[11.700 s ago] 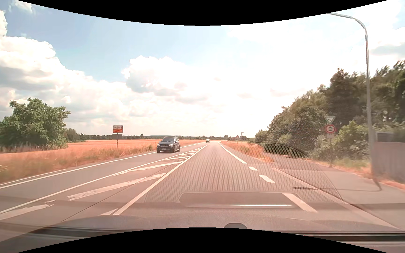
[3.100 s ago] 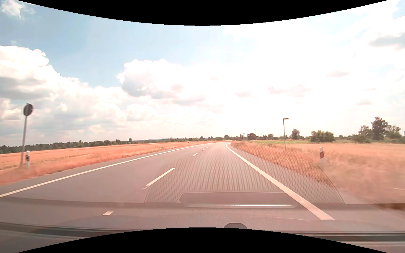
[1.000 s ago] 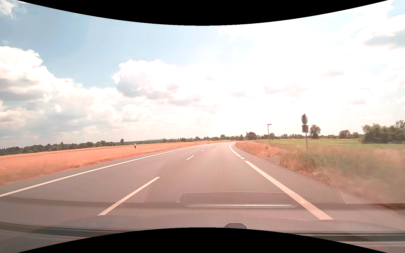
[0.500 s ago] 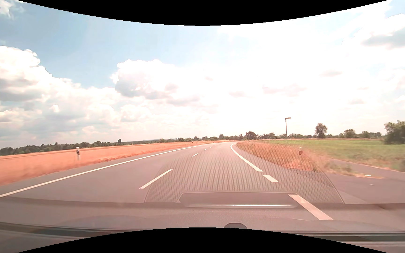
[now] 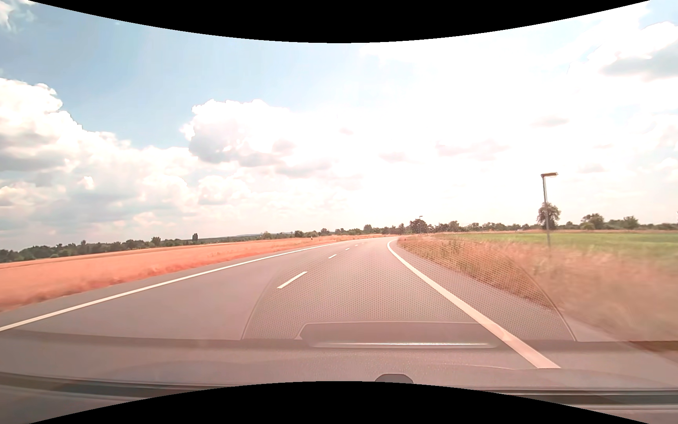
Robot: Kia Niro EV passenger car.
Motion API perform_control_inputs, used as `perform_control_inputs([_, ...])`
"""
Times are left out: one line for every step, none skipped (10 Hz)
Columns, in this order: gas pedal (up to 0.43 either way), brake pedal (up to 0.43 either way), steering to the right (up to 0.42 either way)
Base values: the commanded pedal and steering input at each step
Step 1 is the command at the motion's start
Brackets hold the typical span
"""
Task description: Follow the waypoints while adhering to traffic rules and regulations
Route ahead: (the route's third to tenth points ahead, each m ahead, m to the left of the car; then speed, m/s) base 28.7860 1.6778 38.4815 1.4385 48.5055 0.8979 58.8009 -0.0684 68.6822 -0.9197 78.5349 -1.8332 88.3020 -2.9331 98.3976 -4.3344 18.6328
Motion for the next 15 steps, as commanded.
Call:
perform_control_inputs([0.039,0.0,0.0])
perform_control_inputs([0.039,0.0,0.0])
perform_control_inputs([0.039,0.0,0.001])
perform_control_inputs([0.039,0.0,0.001])
perform_control_inputs([0.039,0.0,0.002])
perform_control_inputs([0.039,0.0,0.002])
perform_control_inputs([0.039,0.0,0.002])
perform_control_inputs([0.039,0.0,0.002])
perform_control_inputs([0.039,0.0,0.002])
perform_control_inputs([0.039,0.0,0.002])
perform_control_inputs([0.039,0.0,0.002])
perform_control_inputs([0.039,0.0,0.002])
perform_control_inputs([0.039,0.0,0.002])
perform_control_inputs([0.039,0.0,0.002])
perform_control_inputs([0.039,0.0,0.002])
